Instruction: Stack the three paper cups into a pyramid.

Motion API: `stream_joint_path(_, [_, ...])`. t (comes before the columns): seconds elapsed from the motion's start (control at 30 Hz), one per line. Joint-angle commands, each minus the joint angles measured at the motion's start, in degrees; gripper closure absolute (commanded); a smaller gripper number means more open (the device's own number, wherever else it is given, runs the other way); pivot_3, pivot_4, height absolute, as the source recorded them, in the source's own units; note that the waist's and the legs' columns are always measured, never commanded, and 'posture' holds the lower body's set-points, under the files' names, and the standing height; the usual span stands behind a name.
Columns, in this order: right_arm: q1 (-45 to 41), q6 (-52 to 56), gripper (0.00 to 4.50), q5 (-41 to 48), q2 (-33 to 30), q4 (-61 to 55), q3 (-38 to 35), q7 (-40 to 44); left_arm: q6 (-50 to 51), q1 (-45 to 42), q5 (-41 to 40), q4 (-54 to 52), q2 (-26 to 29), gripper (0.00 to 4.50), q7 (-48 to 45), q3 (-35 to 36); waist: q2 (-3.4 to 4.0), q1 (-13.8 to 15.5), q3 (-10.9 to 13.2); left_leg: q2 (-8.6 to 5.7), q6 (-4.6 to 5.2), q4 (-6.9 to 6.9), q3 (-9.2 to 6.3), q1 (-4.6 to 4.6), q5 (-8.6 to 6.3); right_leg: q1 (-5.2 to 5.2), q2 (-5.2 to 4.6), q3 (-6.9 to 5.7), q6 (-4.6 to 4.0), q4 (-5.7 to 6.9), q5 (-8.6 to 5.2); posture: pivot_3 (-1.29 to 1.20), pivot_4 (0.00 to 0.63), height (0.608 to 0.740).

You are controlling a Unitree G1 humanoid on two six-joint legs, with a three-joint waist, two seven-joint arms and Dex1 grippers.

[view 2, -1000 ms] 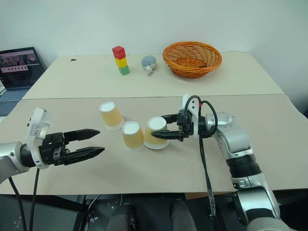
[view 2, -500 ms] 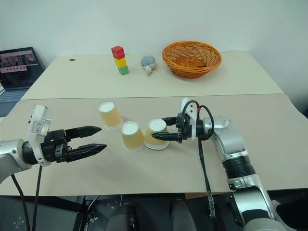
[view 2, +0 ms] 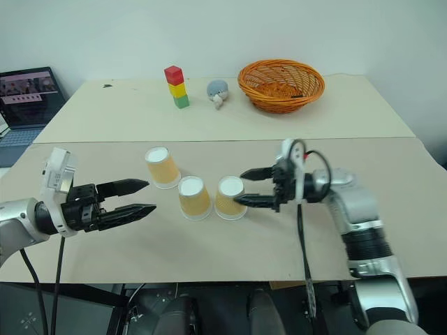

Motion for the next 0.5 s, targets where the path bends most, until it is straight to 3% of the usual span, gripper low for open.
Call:
stream_joint_path(0.03, [0.10,2.08,0.04,3.56,-1.69,-2.90,-4.36,-0.76,-0.72,-2.25,-1.56,1.29,-0.55,0.40,-0.21,0.24,-0.02,-0.02,0.01,0.00,0.00,-0.01,0.00,0.00,0.00,0.00,0.01,0.00,0.00,-0.03,0.00,0.00,0.150,0.629])
stream_joint_path(0.27, [0.70,1.66,0.04,4.16,-3.27,-3.04,-9.69,-5.66,-0.71,-3.09,-1.08,5.17,-1.20,0.40,0.06,0.55,-0.04,-0.11,0.03,0.01,0.02,-0.04,-0.02,0.06,-0.01,-0.01,0.05,0.03,0.00,-0.10,0.00,0.00,0.150,0.629])
stream_joint_path(0.5, [1.56,0.67,0.04,3.25,-6.30,-6.72,-11.16,-8.30,-3.07,1.32,5.30,7.13,-1.51,0.40,2.21,0.74,-0.03,-0.04,0.03,0.01,0.01,-0.06,-0.01,0.03,0.00,-0.02,0.03,0.06,0.00,-0.06,0.00,0.00,0.150,0.629])
